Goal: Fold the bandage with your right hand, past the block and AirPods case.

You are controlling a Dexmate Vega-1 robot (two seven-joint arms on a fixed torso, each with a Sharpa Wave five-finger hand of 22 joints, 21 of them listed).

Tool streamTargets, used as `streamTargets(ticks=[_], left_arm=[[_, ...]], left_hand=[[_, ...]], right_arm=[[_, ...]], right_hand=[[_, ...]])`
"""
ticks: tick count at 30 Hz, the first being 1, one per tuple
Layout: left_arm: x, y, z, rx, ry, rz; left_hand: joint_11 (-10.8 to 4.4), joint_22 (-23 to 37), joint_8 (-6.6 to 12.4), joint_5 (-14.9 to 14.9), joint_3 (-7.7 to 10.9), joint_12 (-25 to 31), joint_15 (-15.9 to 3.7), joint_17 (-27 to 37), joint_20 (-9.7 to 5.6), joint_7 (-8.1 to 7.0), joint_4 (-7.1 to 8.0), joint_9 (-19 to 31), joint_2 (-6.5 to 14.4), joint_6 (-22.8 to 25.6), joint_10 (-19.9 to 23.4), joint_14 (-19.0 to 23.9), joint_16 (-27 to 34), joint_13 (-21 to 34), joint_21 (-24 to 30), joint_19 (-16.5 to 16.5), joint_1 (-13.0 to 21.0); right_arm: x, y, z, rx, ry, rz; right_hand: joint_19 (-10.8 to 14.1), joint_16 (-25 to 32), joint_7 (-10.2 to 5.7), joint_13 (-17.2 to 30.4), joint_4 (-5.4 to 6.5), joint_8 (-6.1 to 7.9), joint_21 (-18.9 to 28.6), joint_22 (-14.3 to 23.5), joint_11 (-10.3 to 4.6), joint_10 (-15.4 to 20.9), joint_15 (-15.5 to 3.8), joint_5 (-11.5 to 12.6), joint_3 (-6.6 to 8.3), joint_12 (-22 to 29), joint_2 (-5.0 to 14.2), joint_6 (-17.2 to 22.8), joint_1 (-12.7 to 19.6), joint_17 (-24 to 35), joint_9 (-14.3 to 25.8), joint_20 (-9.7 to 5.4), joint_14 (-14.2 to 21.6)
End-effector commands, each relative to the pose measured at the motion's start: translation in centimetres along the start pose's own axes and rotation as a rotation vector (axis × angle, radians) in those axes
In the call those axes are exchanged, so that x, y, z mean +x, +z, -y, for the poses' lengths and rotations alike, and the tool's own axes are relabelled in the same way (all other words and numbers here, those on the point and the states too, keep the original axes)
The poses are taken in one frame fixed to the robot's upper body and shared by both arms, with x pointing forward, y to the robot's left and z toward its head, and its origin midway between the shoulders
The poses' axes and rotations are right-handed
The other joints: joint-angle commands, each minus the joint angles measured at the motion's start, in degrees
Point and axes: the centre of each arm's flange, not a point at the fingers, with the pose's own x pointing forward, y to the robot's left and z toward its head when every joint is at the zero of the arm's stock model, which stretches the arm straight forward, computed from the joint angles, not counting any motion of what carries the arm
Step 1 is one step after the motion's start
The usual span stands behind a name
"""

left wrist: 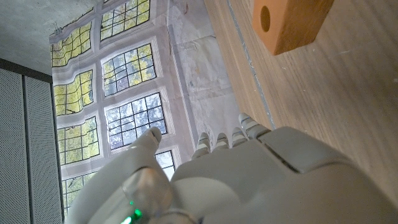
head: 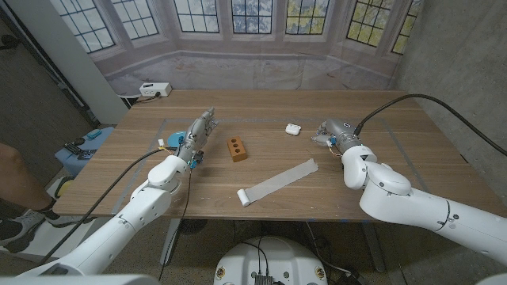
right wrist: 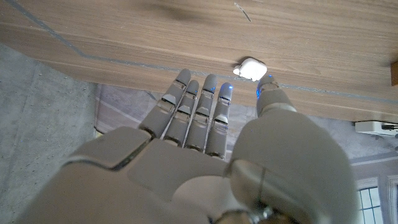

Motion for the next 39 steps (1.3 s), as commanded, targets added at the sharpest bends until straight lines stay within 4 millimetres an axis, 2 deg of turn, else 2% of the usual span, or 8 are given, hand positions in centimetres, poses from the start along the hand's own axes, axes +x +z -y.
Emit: streamTargets(ticks=[1,12,18,39], left_arm=[[-0.5,0.4,0.0,0.011,0.002,0.01],[-0.9,0.6,-0.1,0.011,0.007,0.017],[-1.2,0.5,-0.2,0.011,0.005,0.013],[-0.7,0.2,-0.3,0.005,-0.001,0.013]], left_hand=[[0.19,0.1,0.19,-0.1,0.2,0.4,0.55,0.3,0.75,-0.02,-0.01,0.2,0.0,0.3,0.4,-0.3,0.2,0.2,0.3,-0.1,-0.6],[0.2,0.1,0.13,-0.1,0.29,0.4,0.55,0.3,0.79,-0.02,-0.03,0.2,0.0,0.4,0.4,-0.3,0.1,0.2,0.3,-0.1,-0.7],[0.08,0.1,0.13,-0.1,0.34,0.4,0.51,0.2,0.8,-0.02,-0.06,0.2,0.0,0.5,0.4,-0.3,0.1,0.2,0.4,-0.1,-0.8],[0.21,0.1,0.15,-0.1,0.55,0.4,0.59,0.2,0.83,0.14,-0.17,0.2,0.0,0.9,0.7,-0.3,0.1,0.2,0.4,-0.1,-1.0]], right_arm=[[0.1,0.1,-2.0,-0.029,0.014,-0.013],[0.1,0.3,-2.9,-0.042,0.006,-0.023],[0.0,0.7,-3.3,-0.058,0.006,-0.038],[1.0,1.2,-4.7,-0.09,0.037,-0.063]], right_hand=[[0.4,0.4,-0.54,0.1,-0.2,0.4,0.1,0.3,-0.67,1.4,-5.86,0.1,0.19,0.2,0.01,1.5,1.5,0.2,0.1,-1.14,1.1],[1.0,1.0,-1.08,0.2,0.12,0.64,0.1,0.4,-1.34,4.2,-6.7,0.1,-0.03,0.6,-0.19,3.7,2.9,0.4,0.2,-1.61,2.9],[1.3,1.4,-1.17,0.3,0.19,1.07,0.1,0.4,-1.67,6.2,-7.26,0.1,-0.28,1.0,-0.38,6.3,4.0,0.5,0.2,-1.85,4.3],[1.7,1.7,-1.32,0.3,0.36,0.76,0.0,0.4,-2.19,7.4,-8.05,0.0,-0.66,1.0,-0.63,7.4,5.1,0.7,0.2,-2.18,5.3]])
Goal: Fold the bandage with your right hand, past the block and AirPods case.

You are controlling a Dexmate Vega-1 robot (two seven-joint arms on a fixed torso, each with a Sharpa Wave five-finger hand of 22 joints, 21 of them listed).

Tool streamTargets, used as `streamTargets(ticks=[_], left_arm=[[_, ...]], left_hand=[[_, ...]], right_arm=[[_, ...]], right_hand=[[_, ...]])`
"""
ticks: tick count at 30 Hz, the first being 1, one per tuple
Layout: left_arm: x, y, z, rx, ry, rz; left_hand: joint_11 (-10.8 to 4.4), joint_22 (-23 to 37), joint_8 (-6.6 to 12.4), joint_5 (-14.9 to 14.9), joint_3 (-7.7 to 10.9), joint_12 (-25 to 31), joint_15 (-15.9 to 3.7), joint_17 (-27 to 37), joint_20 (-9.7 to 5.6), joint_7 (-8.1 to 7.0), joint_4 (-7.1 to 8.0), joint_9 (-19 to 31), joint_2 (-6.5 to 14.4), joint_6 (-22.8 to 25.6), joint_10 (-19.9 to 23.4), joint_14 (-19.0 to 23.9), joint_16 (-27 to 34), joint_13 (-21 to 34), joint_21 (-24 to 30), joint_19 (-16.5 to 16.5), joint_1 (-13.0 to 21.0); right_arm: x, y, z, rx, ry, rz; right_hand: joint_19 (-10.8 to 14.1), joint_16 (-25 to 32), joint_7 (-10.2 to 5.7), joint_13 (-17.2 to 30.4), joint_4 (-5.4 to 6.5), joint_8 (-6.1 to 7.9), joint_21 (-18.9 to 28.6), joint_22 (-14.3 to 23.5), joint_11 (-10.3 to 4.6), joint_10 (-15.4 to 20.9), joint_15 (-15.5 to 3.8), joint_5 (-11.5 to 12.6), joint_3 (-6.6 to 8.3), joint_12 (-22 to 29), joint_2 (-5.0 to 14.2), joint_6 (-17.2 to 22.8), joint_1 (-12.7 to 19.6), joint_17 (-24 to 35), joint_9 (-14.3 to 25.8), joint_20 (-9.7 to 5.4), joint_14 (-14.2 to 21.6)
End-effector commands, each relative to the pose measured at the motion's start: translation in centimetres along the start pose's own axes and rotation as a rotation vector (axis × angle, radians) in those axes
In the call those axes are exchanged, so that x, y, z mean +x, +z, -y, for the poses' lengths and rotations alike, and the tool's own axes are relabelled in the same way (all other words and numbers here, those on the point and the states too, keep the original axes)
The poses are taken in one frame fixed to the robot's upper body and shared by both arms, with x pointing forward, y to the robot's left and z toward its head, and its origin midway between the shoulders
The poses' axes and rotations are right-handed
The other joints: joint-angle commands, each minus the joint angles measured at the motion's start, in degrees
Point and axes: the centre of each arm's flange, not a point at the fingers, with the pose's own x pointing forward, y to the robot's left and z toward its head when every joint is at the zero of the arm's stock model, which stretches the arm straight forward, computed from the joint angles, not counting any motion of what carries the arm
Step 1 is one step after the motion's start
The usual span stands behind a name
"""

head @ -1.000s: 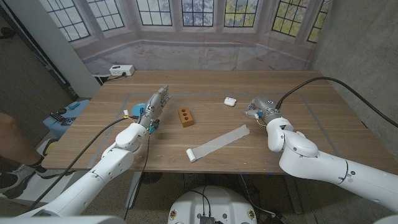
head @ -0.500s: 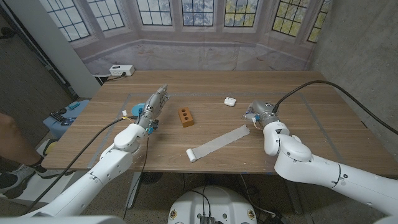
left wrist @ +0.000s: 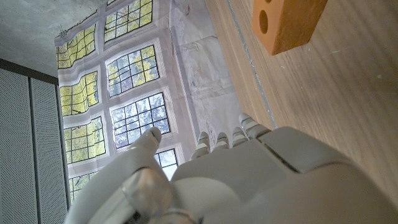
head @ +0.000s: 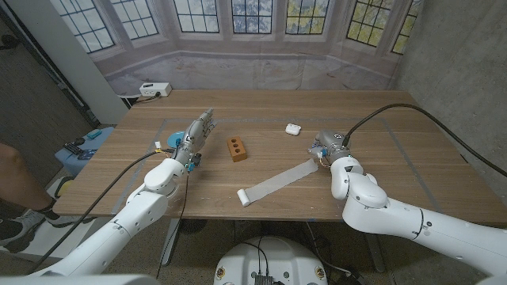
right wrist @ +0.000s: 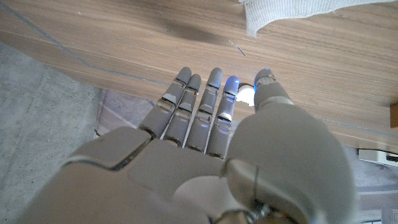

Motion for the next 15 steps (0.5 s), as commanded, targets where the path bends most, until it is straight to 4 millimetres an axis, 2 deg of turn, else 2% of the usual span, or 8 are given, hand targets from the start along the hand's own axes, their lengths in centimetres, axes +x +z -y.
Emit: streamTargets(ticks=[1,15], left_arm=[[0.3,-0.1,0.0,-0.003,0.002,0.0],[0.0,-0.4,-0.1,-0.004,0.007,-0.01]], left_hand=[[0.15,0.1,0.15,-0.1,0.32,0.5,0.17,0.2,0.52,0.25,0.07,0.2,0.1,0.2,0.2,-0.3,0.1,0.2,0.4,0.2,-0.4],[0.13,0.1,0.15,-0.1,0.46,0.4,0.19,0.2,0.55,0.3,0.02,0.2,0.1,0.5,0.3,-0.2,0.1,0.2,0.4,0.2,-0.5]], right_arm=[[0.5,0.2,-0.8,-0.015,0.015,-0.015],[0.0,0.4,-2.1,-0.028,0.018,-0.041]], right_hand=[[0.3,0.4,0.01,0.3,-0.01,0.11,0.1,0.1,-0.62,0.8,-7.65,0.0,-0.33,0.2,-0.06,0.7,0.7,0.2,0.1,-2.0,0.8],[0.4,0.8,-0.39,0.4,0.09,0.19,-0.1,0.1,-1.36,2.5,-8.14,0.0,-0.65,0.3,-0.09,2.6,1.6,0.3,0.1,-2.24,2.0]])
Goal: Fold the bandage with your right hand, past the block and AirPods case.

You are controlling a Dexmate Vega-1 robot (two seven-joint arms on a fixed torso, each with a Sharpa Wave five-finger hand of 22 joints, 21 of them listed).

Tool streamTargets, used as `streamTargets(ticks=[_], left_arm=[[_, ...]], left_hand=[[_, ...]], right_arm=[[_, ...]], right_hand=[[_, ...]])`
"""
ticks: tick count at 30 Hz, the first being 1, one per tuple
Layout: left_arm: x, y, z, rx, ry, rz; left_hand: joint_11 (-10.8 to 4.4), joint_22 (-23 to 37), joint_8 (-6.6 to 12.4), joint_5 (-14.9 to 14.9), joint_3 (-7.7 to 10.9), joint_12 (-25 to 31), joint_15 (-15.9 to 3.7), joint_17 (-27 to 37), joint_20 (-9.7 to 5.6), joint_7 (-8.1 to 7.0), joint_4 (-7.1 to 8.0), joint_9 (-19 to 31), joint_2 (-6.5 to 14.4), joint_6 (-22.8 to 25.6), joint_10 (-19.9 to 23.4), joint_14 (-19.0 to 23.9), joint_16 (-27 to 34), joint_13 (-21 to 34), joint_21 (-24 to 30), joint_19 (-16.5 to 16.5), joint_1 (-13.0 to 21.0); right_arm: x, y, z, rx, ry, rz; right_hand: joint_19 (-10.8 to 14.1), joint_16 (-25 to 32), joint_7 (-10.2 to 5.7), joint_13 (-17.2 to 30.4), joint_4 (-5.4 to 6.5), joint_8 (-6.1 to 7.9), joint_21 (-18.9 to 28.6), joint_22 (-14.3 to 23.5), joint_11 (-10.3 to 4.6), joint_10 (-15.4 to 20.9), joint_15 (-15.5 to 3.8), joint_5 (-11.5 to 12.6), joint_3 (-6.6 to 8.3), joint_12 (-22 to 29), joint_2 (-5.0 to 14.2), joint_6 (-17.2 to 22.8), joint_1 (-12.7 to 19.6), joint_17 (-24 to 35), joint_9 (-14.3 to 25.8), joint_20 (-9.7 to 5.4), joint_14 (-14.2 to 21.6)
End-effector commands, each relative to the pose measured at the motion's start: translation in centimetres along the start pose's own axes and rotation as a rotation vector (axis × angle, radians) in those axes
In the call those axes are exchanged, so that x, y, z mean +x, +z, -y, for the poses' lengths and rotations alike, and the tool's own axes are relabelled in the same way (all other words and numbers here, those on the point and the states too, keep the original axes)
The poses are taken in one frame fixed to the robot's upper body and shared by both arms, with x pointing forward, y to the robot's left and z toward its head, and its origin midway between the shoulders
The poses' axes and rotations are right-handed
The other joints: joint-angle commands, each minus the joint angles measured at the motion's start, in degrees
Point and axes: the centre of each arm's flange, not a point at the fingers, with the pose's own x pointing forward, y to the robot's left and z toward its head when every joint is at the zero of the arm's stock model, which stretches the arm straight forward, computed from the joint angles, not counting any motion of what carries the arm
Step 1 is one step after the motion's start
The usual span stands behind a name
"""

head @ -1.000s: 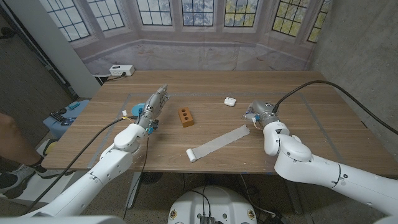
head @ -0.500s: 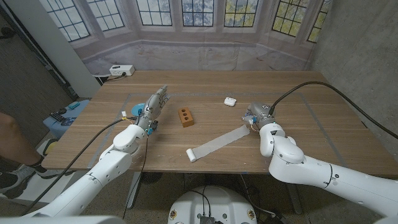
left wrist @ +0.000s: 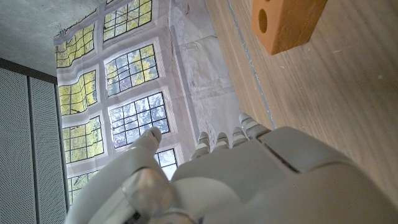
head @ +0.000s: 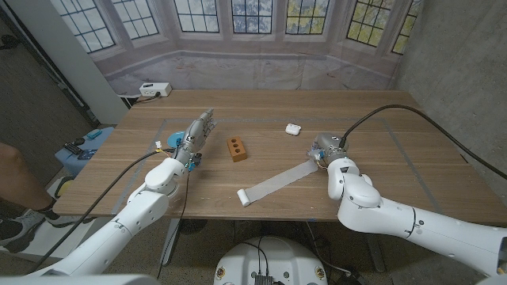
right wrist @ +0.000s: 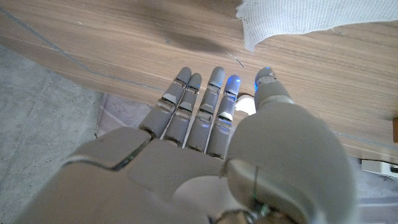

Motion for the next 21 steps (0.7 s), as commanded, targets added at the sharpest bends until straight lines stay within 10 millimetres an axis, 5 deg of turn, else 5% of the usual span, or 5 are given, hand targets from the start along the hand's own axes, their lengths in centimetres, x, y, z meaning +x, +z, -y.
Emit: streamTargets(ticks=[1,21], left_arm=[[-0.2,-0.3,-0.1,-0.001,0.004,-0.008],[-0.2,-0.6,-0.2,-0.004,-0.001,-0.016]], left_hand=[[0.12,0.1,0.15,-0.1,0.47,0.4,0.17,0.2,0.55,0.32,0.01,0.2,0.1,0.5,0.3,-0.3,0.1,0.2,0.4,0.2,-0.5],[0.11,0.1,0.11,-0.1,0.65,0.4,0.18,0.2,0.57,0.24,-0.04,0.2,0.1,0.7,0.3,-0.2,0.1,0.3,0.4,0.2,-0.7]], right_arm=[[-0.4,0.3,-1.1,-0.01,-0.005,-0.021],[-0.4,0.4,-2.1,-0.031,-0.033,-0.036]], right_hand=[[0.5,0.4,-0.07,0.1,0.01,0.18,-0.1,0.1,-0.09,1.2,-8.24,0.0,-0.29,0.4,0.1,1.0,0.8,0.3,0.1,-2.26,0.8],[1.3,1.4,-0.97,0.1,-0.11,0.34,0.0,0.1,-1.27,4.6,-9.43,0.1,-0.61,1.0,0.49,4.8,3.3,0.6,0.2,-3.15,3.6]])
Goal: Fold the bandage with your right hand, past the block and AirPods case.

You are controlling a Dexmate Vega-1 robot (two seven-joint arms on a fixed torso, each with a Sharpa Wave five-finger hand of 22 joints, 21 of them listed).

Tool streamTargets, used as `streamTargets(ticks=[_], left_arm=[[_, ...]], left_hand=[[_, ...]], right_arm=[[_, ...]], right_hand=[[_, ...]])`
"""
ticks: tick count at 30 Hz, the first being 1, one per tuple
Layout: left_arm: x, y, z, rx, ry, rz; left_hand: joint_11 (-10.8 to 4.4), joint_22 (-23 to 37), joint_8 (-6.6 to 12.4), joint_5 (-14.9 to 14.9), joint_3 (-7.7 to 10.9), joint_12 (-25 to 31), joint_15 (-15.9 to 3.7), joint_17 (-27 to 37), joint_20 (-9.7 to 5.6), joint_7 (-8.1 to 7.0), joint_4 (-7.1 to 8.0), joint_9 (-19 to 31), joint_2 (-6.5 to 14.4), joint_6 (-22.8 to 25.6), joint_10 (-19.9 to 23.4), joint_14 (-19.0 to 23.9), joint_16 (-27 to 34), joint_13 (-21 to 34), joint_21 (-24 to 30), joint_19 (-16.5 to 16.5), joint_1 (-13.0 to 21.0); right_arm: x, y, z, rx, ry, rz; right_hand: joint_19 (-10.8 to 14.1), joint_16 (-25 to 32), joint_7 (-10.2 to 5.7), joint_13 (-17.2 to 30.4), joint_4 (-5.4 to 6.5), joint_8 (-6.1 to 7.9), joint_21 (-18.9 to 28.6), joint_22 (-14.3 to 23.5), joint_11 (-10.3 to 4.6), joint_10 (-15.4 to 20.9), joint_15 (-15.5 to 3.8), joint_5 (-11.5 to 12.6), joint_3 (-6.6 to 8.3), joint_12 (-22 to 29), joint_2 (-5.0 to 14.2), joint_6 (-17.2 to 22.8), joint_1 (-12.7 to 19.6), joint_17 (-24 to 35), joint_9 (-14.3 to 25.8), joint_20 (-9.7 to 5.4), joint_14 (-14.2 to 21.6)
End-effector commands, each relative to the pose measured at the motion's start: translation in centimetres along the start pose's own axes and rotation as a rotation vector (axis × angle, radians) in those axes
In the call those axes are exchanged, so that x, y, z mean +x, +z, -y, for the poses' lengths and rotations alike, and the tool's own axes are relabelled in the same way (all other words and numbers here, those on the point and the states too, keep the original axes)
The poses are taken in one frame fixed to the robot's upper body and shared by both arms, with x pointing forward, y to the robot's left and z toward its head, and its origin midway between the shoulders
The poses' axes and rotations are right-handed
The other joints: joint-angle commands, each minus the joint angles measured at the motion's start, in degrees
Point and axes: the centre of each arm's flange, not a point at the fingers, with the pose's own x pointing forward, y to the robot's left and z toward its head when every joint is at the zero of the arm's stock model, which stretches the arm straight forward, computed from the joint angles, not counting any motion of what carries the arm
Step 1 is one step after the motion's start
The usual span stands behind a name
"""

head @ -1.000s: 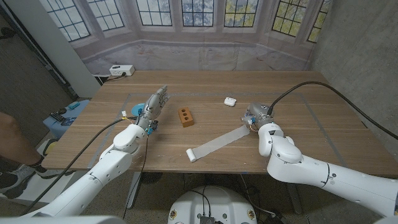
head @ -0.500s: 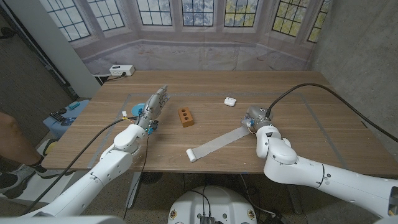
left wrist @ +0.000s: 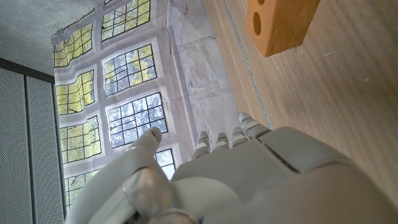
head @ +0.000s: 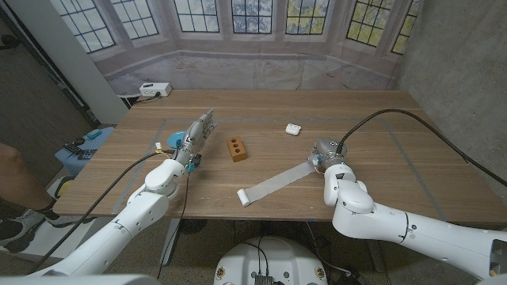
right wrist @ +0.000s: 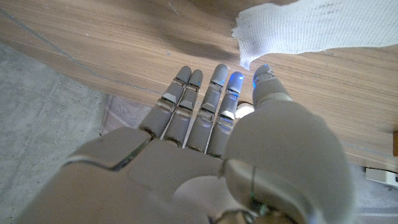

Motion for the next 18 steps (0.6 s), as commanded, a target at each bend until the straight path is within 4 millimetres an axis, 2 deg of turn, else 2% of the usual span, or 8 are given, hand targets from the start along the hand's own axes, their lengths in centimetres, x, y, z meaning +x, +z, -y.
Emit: streamTargets(ticks=[1,8,18], left_arm=[[0.05,-0.2,-0.17,0.001,-0.002,-0.006],[0.32,-0.11,-0.22,0.001,-0.002,-0.005],[0.43,-0.17,-0.32,0.001,-0.003,-0.01]], left_hand=[[0.15,0.1,0.11,-0.1,0.25,0.4,0.22,0.2,0.35,-0.09,0.03,0.2,-0.1,0.4,0.2,-0.2,0.1,0.3,0.4,0.0,-0.5],[0.14,0.1,0.08,-0.1,0.32,0.4,0.2,0.2,0.36,-0.08,0.01,0.2,-0.1,0.4,0.3,-0.2,0.1,0.3,0.4,0.0,-0.5],[0.01,0.1,0.04,-0.1,0.41,0.4,0.21,0.2,0.35,-0.1,-0.02,0.2,-0.1,0.4,0.3,-0.2,0.1,0.3,0.4,0.0,-0.6]], right_arm=[[0.19,0.17,-0.62,-0.012,-0.019,-0.006],[0.6,0.11,-0.78,-0.015,-0.032,-0.006],[0.58,0.09,-1.02,-0.016,-0.037,-0.01]], right_hand=[[0.5,0.5,-0.2,0.1,-0.07,0.35,0.0,0.1,0.09,1.0,-9.13,0.1,-0.04,0.5,0.16,1.4,1.2,0.2,0.2,-3.19,0.8],[0.9,0.7,-0.51,0.1,-0.11,0.24,0.1,0.2,-0.65,1.7,-9.21,0.1,-0.07,0.7,0.3,2.0,2.1,0.3,0.2,-3.58,1.4],[1.2,0.9,-0.73,0.1,-0.13,0.12,0.1,0.2,-0.55,2.3,-9.32,0.1,-0.09,0.7,0.47,2.6,2.9,0.4,0.2,-3.81,2.0]])
